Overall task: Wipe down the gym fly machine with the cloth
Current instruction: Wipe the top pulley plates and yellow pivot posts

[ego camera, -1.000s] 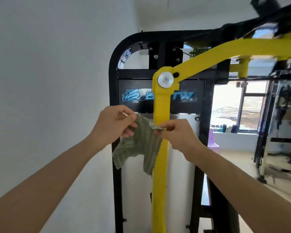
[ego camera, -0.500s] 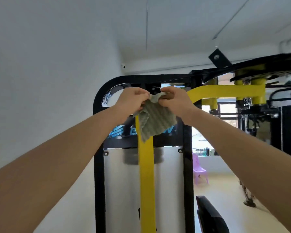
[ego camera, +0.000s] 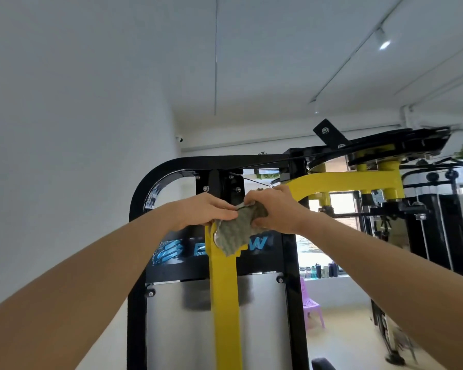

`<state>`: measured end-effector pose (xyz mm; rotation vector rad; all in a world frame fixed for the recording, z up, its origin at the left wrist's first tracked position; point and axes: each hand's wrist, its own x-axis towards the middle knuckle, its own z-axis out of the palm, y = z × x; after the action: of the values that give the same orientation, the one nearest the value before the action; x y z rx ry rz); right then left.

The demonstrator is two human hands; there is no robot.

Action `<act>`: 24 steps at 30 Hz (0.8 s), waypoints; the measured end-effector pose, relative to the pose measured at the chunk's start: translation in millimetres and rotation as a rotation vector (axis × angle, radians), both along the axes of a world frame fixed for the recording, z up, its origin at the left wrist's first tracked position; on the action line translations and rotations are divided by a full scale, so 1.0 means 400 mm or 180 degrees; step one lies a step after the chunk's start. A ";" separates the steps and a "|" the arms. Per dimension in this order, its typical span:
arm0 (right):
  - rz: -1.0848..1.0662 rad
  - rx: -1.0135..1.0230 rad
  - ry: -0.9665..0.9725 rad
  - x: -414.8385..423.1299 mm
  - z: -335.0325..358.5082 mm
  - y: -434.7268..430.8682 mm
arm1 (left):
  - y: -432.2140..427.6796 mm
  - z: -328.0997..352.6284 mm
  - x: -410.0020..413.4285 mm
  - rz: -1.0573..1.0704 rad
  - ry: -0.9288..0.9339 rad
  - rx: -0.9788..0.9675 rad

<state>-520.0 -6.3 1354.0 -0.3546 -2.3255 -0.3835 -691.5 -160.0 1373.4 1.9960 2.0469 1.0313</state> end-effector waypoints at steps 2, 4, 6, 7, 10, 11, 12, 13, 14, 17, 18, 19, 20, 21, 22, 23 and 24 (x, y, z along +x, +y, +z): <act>0.0056 -0.0015 -0.0148 -0.006 0.008 -0.009 | -0.014 -0.020 -0.012 -0.0038 0.0375 0.0111; 0.0169 -0.0047 -0.0302 -0.014 0.020 -0.024 | -0.025 -0.048 -0.027 0.0013 0.0571 0.0378; 0.0324 -0.0089 -0.0439 -0.027 0.025 -0.043 | -0.039 -0.079 -0.045 0.0049 0.0560 0.0701; 0.0369 -0.0079 -0.0491 -0.035 0.024 -0.052 | -0.045 -0.092 -0.053 0.0052 0.0569 0.0849; 0.0436 -0.0037 -0.0606 -0.044 0.017 -0.053 | -0.051 -0.116 -0.067 0.0110 0.0689 0.1168; 0.0449 -0.0074 -0.0606 -0.040 0.018 -0.045 | -0.048 -0.119 -0.068 0.0144 0.0736 0.1236; 0.0439 -0.0123 -0.0567 -0.033 0.021 -0.035 | -0.043 -0.119 -0.066 0.0159 0.0762 0.1274; 0.0400 -0.0141 -0.0494 -0.024 0.025 -0.023 | -0.035 -0.117 -0.061 0.0152 0.0757 0.1274; 0.0334 -0.0109 -0.0401 -0.015 0.029 -0.009 | -0.025 -0.115 -0.052 0.0136 0.0743 0.1249; 0.0042 0.0099 -0.0193 0.008 0.037 0.033 | 0.018 -0.093 -0.018 0.0126 0.0907 0.1092; -0.0070 0.0109 -0.0143 0.014 0.037 0.045 | 0.035 -0.080 -0.009 0.0151 0.1059 0.1010; -0.0158 0.0104 -0.0077 0.021 0.038 0.056 | 0.051 -0.064 0.000 0.0166 0.1208 0.0924; -0.0221 0.0109 0.0000 0.029 0.037 0.066 | 0.065 -0.047 0.006 0.0167 0.1337 0.0843; -0.0278 0.0133 0.0060 0.036 0.037 0.073 | 0.078 -0.030 0.012 0.0163 0.1451 0.0768; -0.0339 0.0169 0.0092 0.044 0.037 0.078 | 0.090 -0.013 0.016 0.0165 0.1560 0.0695; -0.0397 0.0205 0.0102 0.053 0.037 0.082 | 0.100 0.000 0.021 0.0171 0.1664 0.0626; -0.0448 0.0237 0.0101 0.060 0.038 0.085 | 0.112 0.010 0.027 0.0180 0.1758 0.0574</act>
<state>-495.9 27.6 1369.3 -0.4858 -2.2553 -0.5280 -680.6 -115.2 1377.5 2.5584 2.3412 0.7507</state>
